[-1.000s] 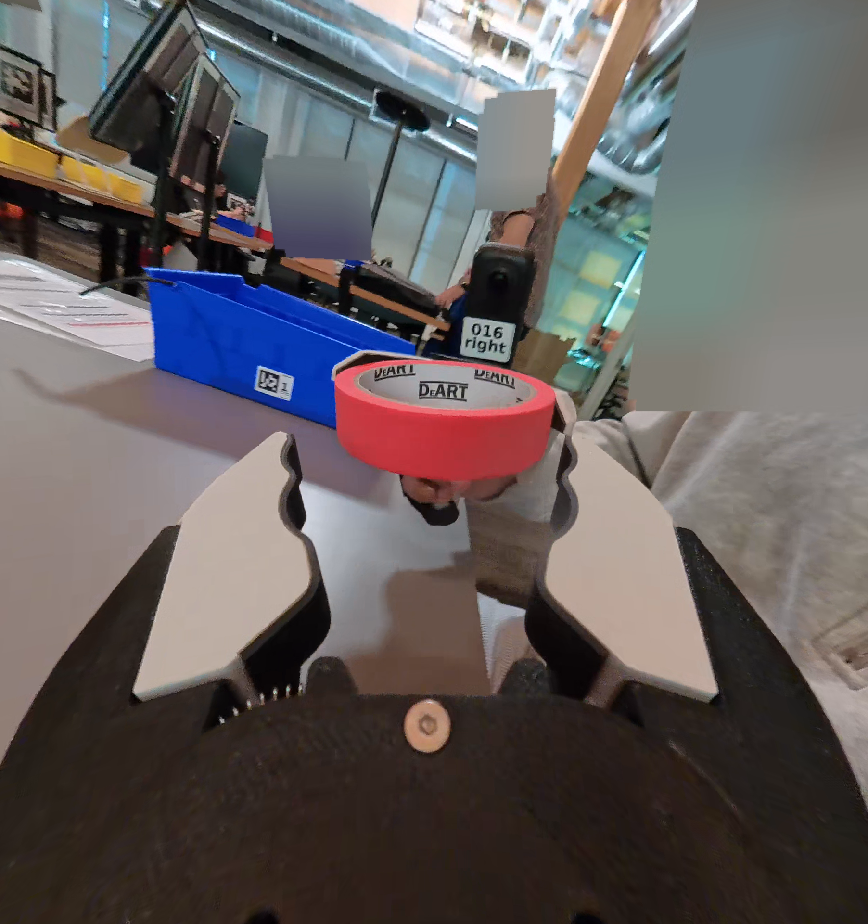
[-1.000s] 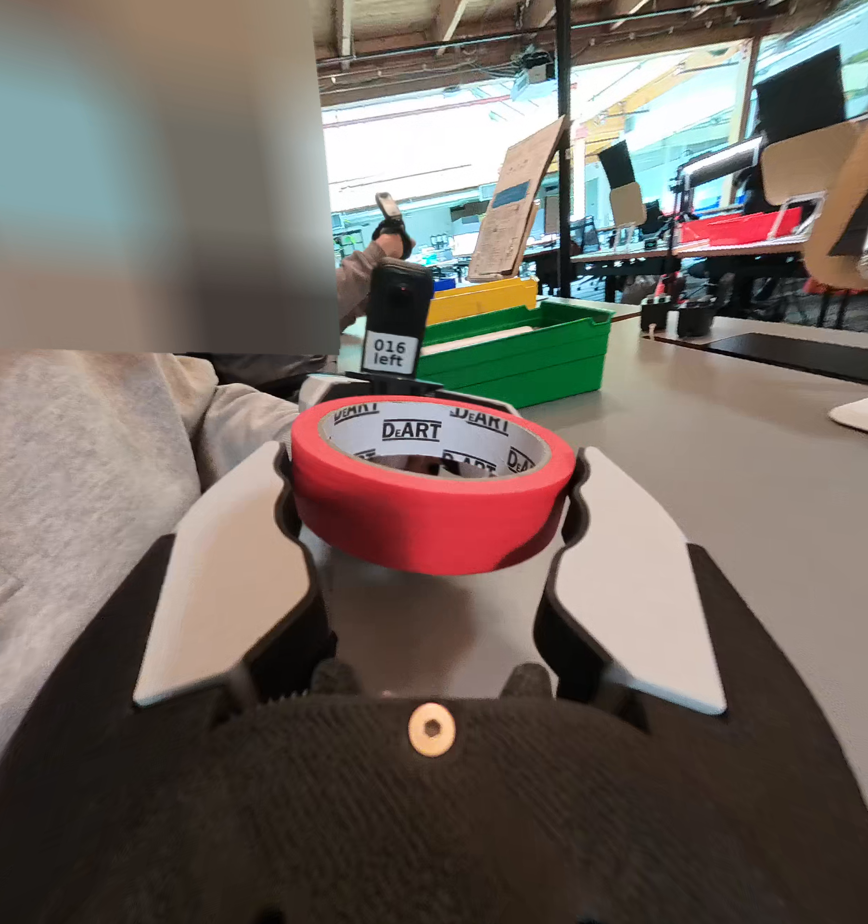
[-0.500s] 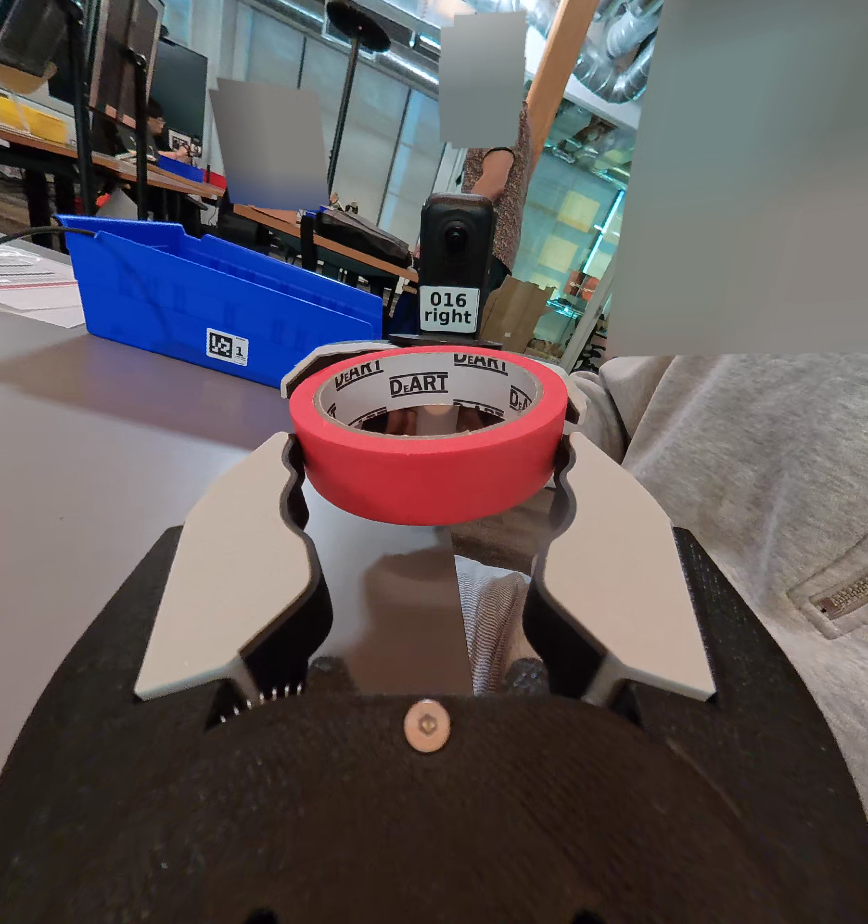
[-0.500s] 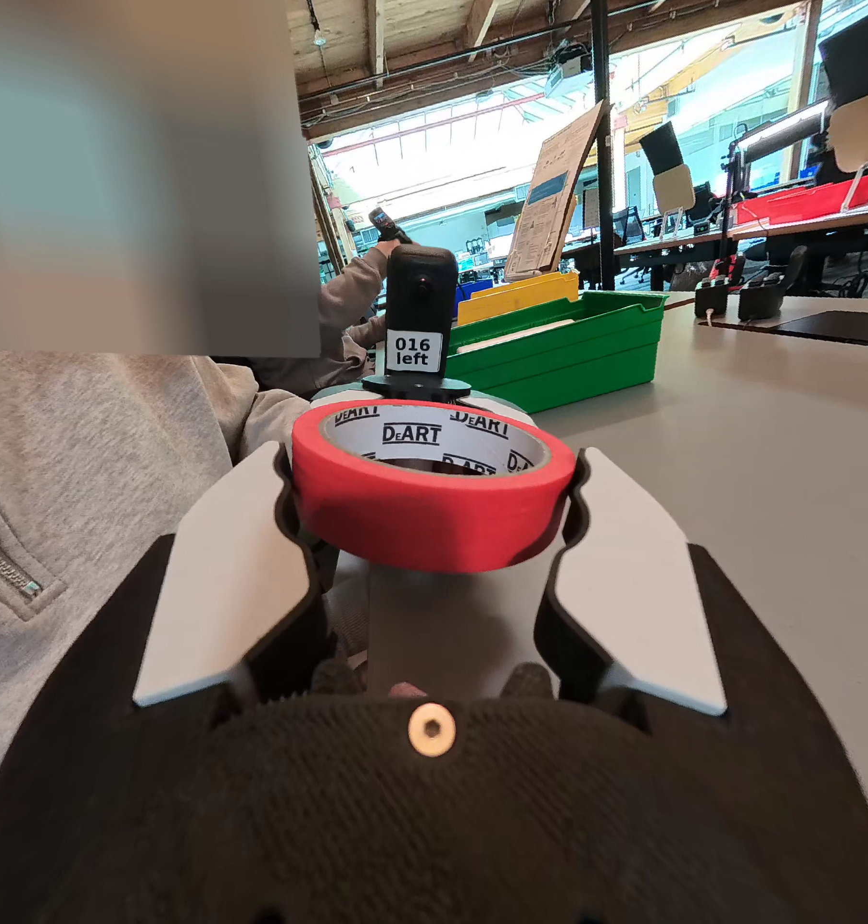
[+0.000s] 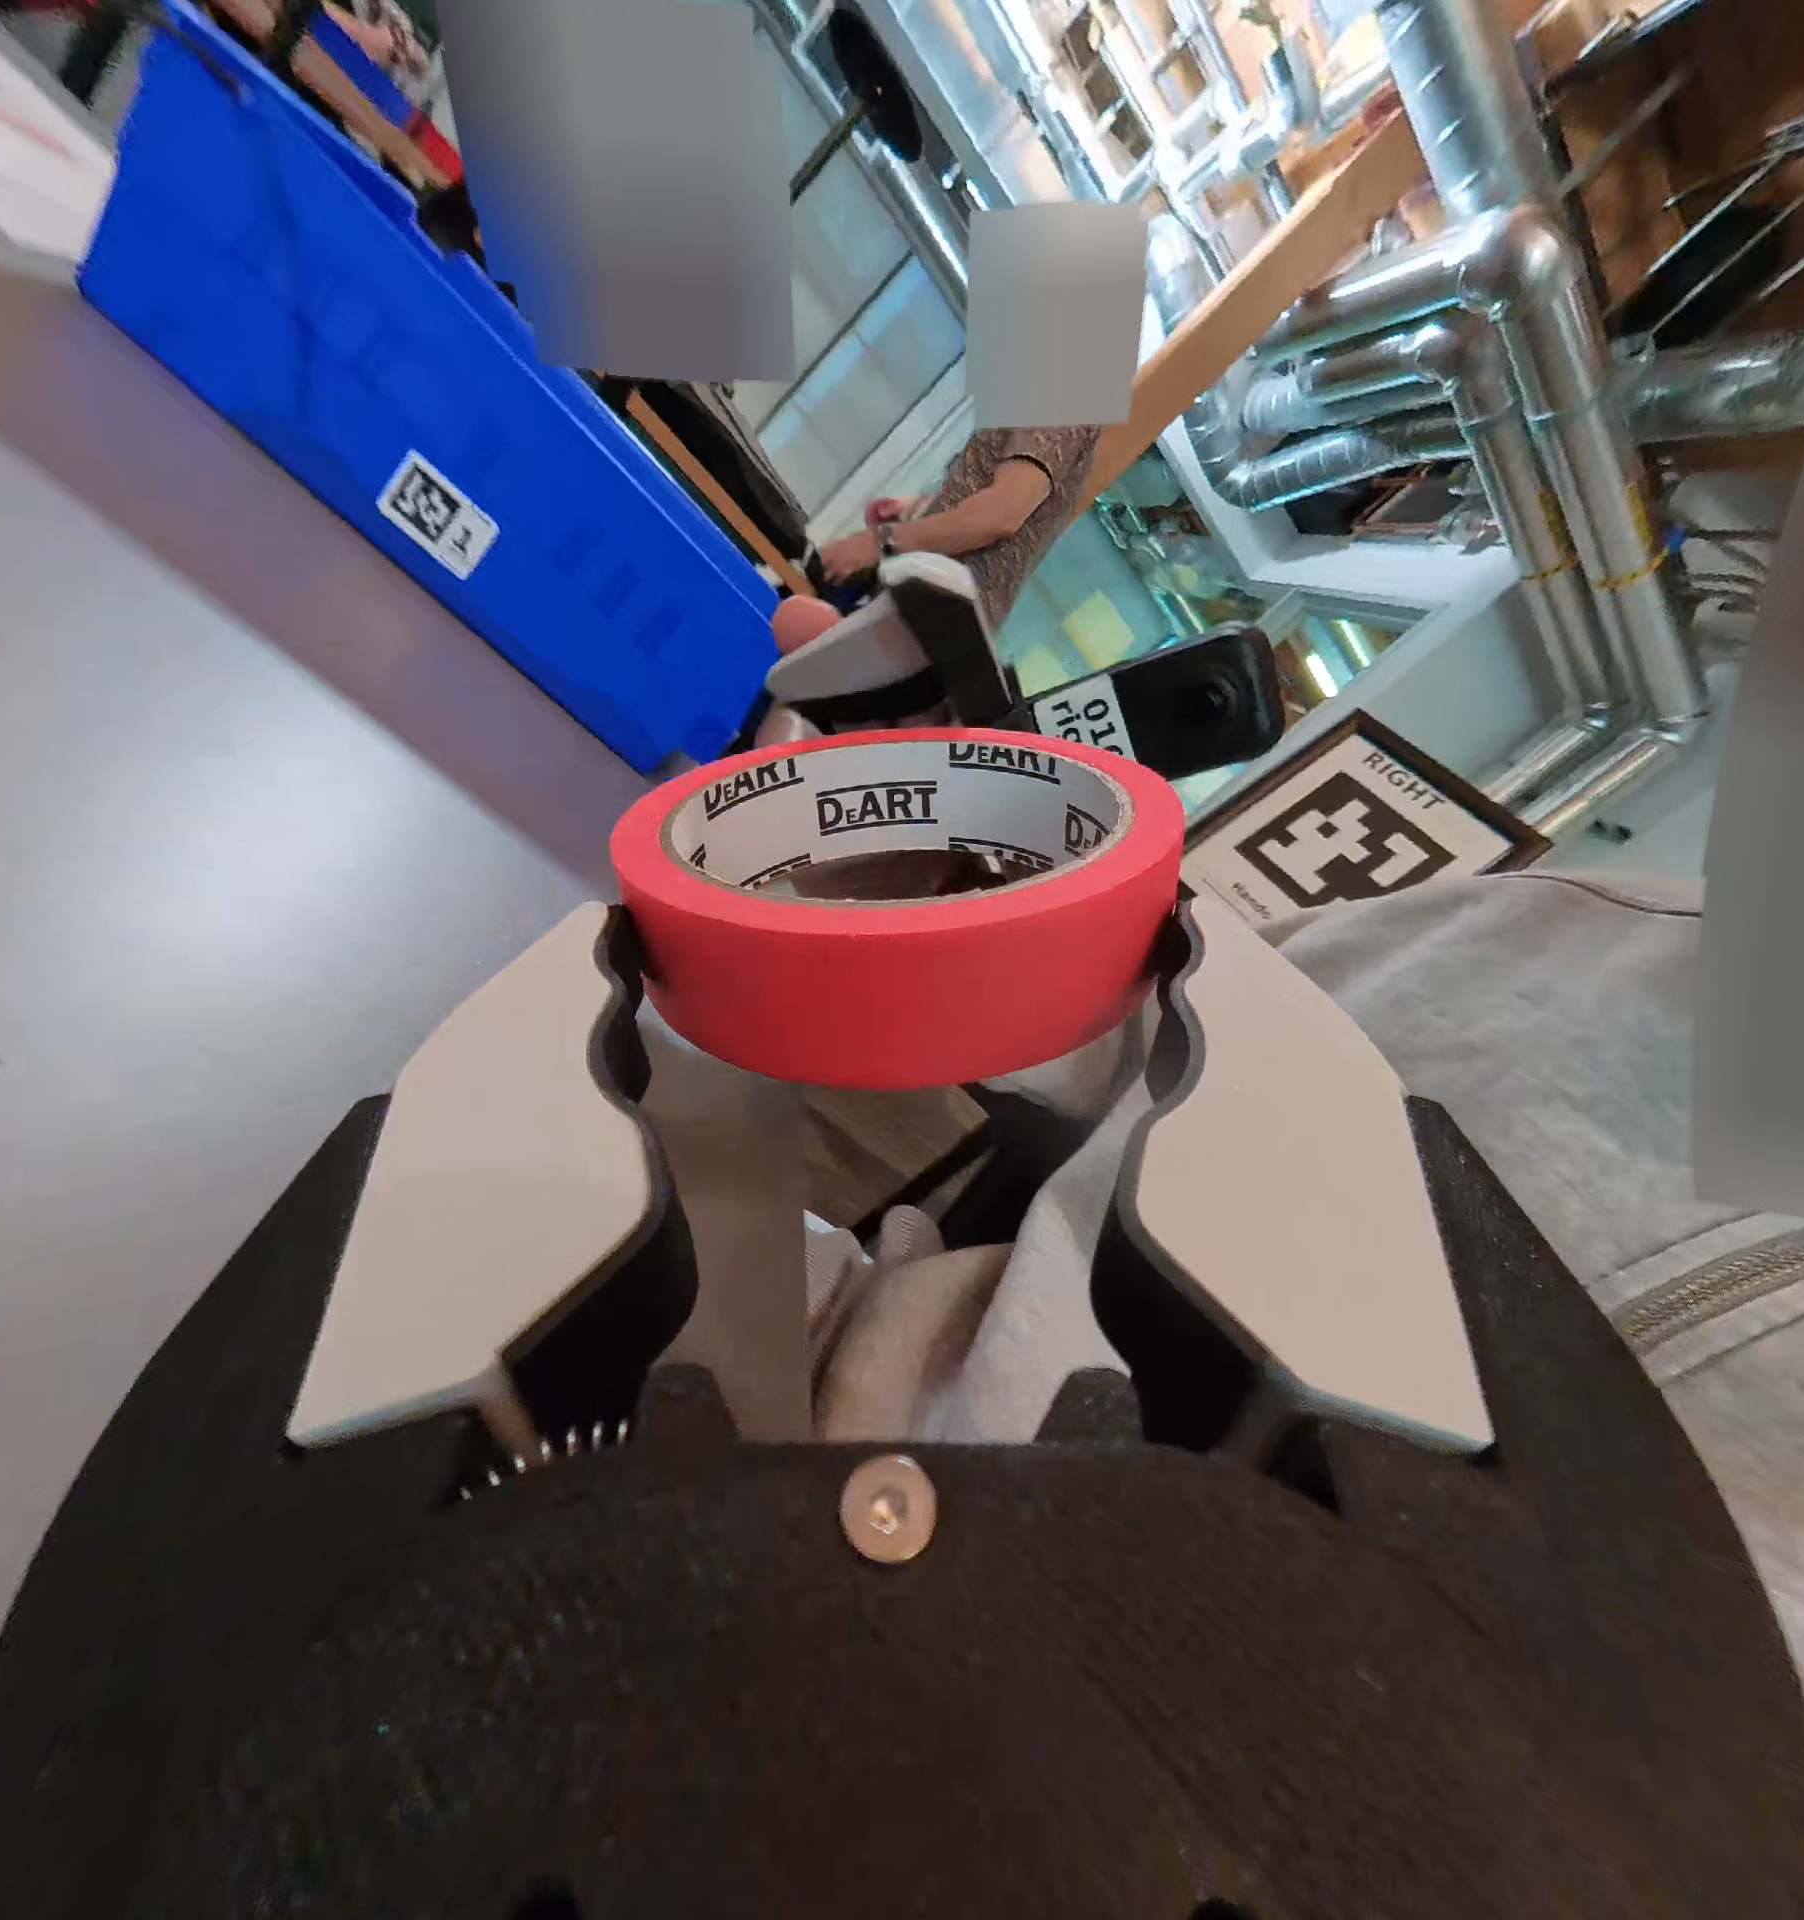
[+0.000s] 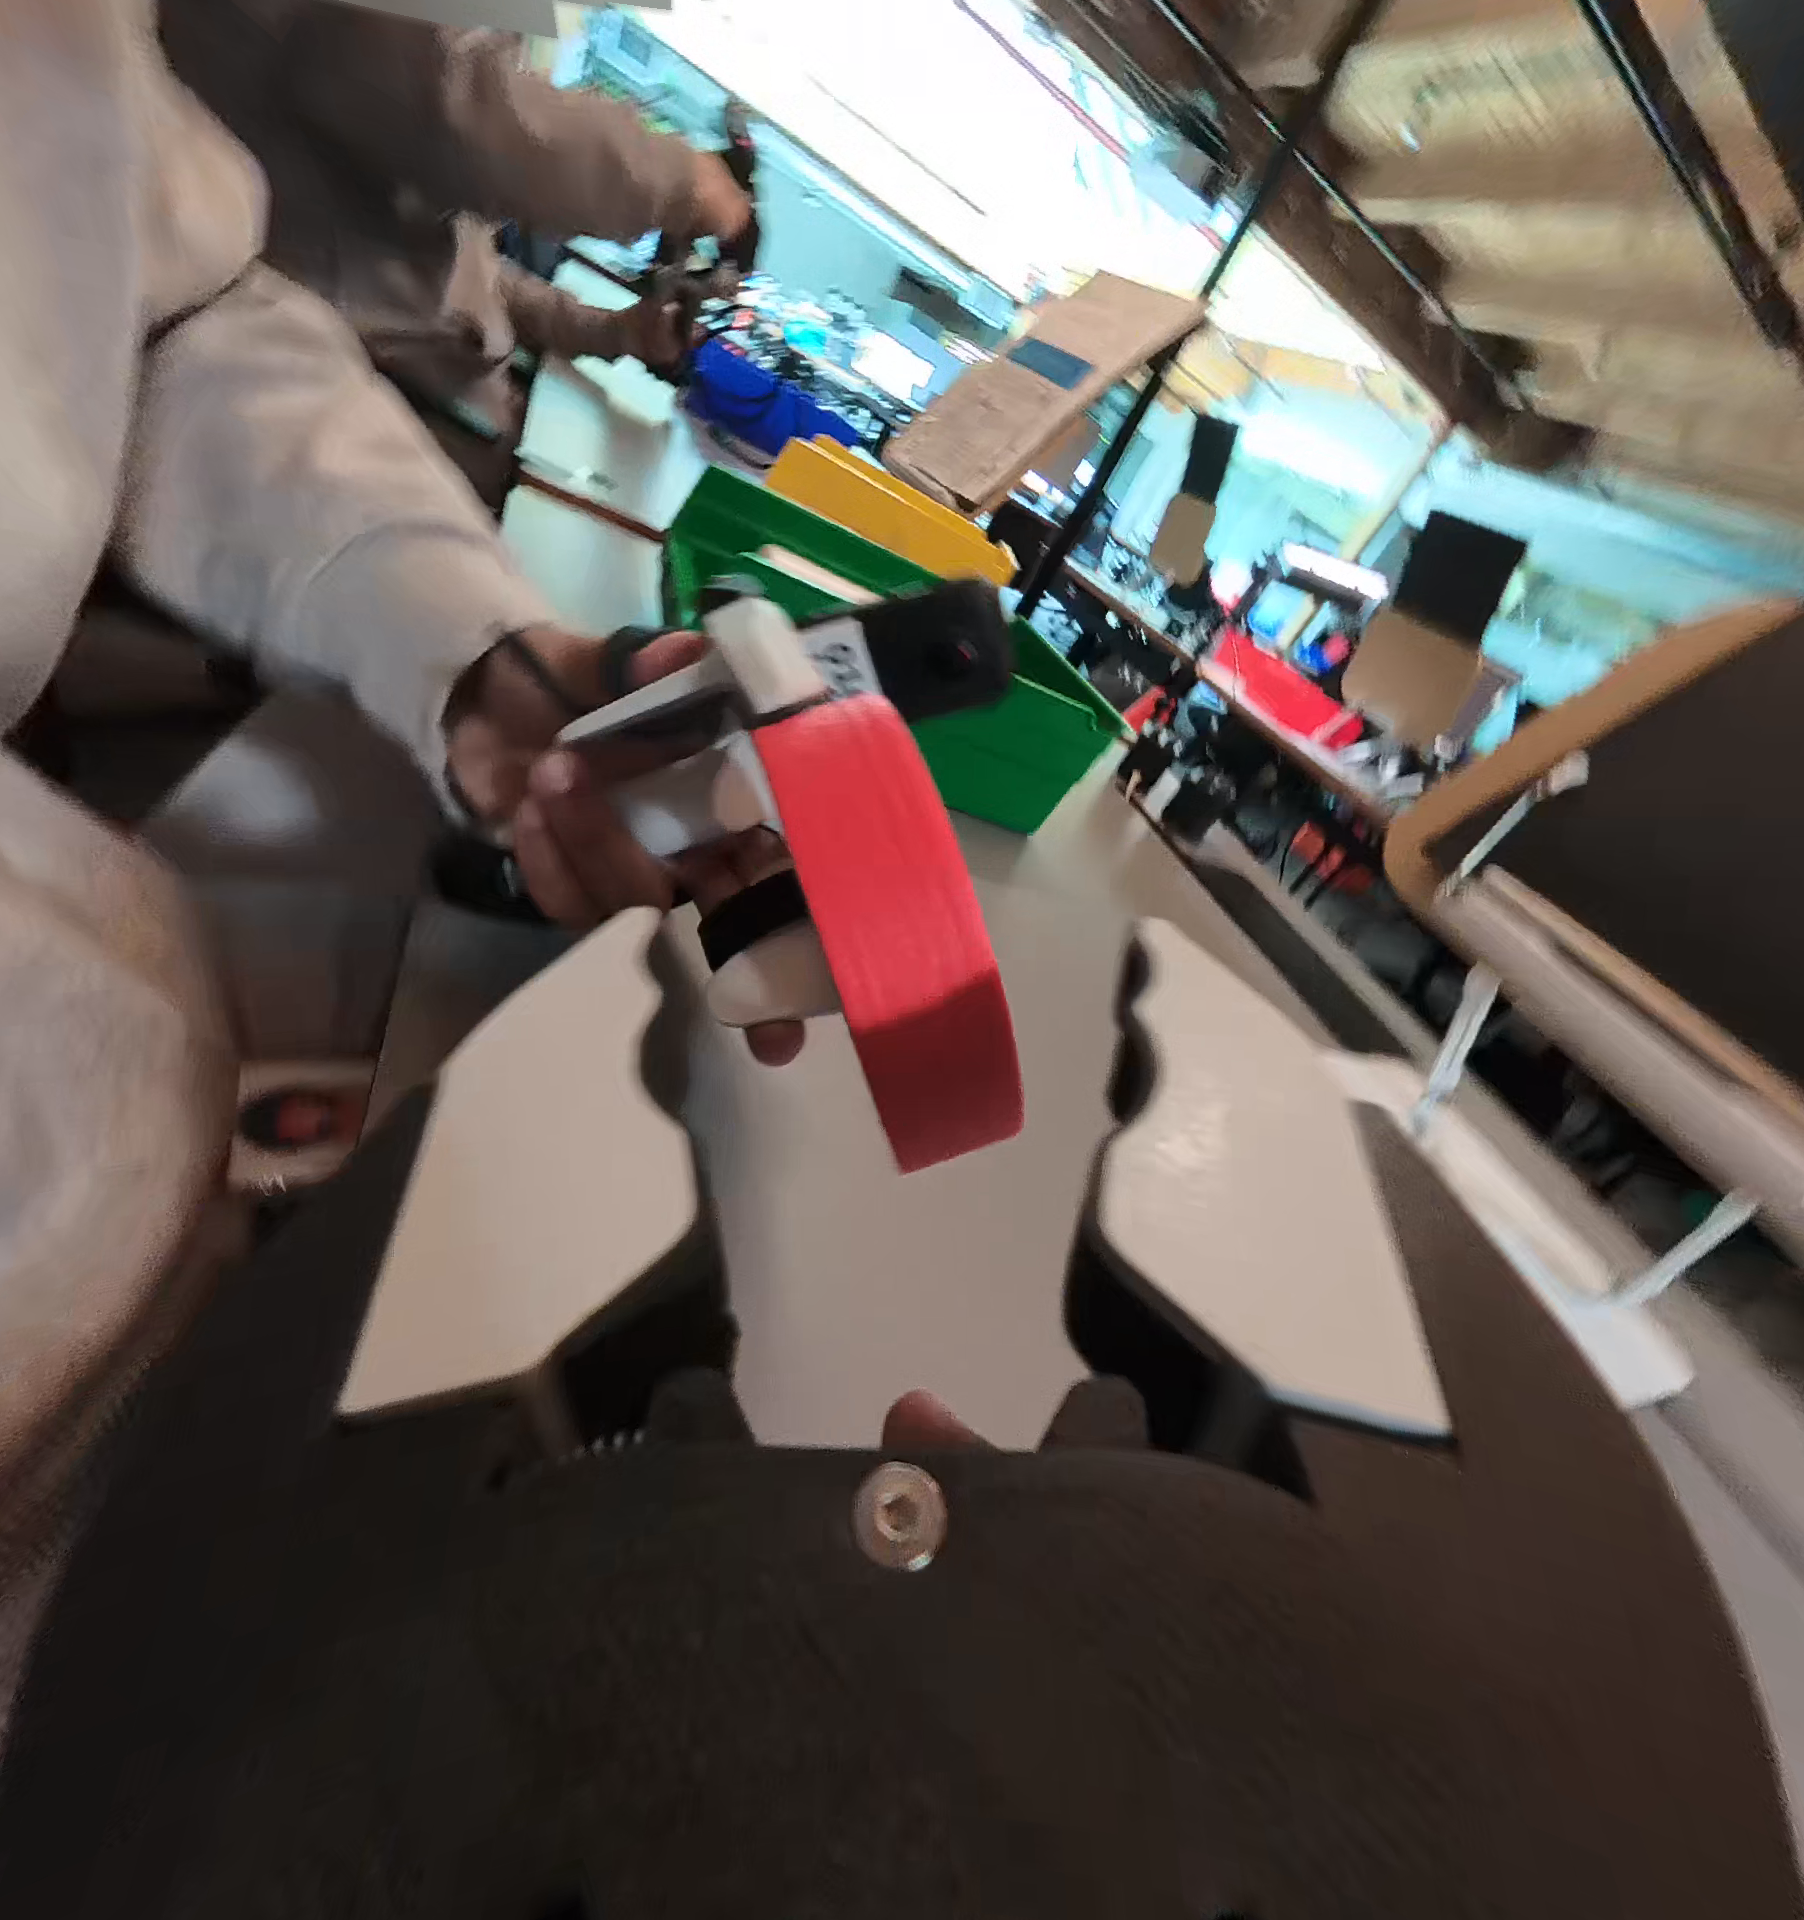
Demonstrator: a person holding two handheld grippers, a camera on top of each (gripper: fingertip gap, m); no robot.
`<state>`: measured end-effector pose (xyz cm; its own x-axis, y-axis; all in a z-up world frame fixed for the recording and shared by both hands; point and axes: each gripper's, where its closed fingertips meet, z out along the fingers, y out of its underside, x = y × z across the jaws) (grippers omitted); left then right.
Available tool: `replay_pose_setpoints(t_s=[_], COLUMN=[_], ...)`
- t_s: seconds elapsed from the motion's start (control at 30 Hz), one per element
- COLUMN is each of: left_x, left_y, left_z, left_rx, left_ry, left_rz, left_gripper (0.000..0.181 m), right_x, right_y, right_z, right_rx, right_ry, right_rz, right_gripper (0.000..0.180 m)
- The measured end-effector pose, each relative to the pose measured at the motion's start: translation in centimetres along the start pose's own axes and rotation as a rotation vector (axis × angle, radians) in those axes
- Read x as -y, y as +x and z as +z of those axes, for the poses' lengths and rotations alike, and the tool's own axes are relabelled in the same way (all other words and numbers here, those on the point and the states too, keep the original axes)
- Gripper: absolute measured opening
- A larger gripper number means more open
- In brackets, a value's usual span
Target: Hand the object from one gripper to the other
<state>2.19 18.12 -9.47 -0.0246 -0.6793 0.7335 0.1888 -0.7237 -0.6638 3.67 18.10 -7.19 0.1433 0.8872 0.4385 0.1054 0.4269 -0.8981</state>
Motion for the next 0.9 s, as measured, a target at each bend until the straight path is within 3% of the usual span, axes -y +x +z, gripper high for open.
replay_pose_setpoints(t_s=[0.23, 0.37, 0.57, 0.63, 0.8, 0.9], left_x=[-1.5, -1.4, -1.3, -1.1, -0.1, -0.2], left_y=[0.9, 0.9, 1.0, 0.9, -0.3, -1.0], left_z=[0.4, 0.4, 0.3, 0.3, -0.1, -0.3], left_rx=[-0.132, -0.139, -0.153, -0.148, 0.002, 0.127], left_ry=[-0.076, -0.08, -0.069, -0.056, -0.018, -0.078], left_rz=[-0.219, -0.226, -0.232, -0.221, 0.003, 0.253], left_gripper=[0.097, 0.097, 0.097, 0.108, 0.135, 0.137], right_x=[0.0, 0.0, 0.0, -0.1, 0.4, 0.2], right_y=[-1.0, -1.2, -1.1, -1.1, 0.4, 0.7], right_z=[-0.6, -0.6, -0.5, -0.4, -0.6, -0.7], right_rx=[0.075, 0.088, 0.089, 0.081, 0.031, 0.073], right_ry=[0.005, 0.007, 0.01, 0.005, 0.047, 0.071], right_rz=[-0.05, -0.049, -0.016, -0.015, 0.182, 0.412], right_gripper=[0.04, 0.03, 0.03, 0.029, 0.029, 0.029])
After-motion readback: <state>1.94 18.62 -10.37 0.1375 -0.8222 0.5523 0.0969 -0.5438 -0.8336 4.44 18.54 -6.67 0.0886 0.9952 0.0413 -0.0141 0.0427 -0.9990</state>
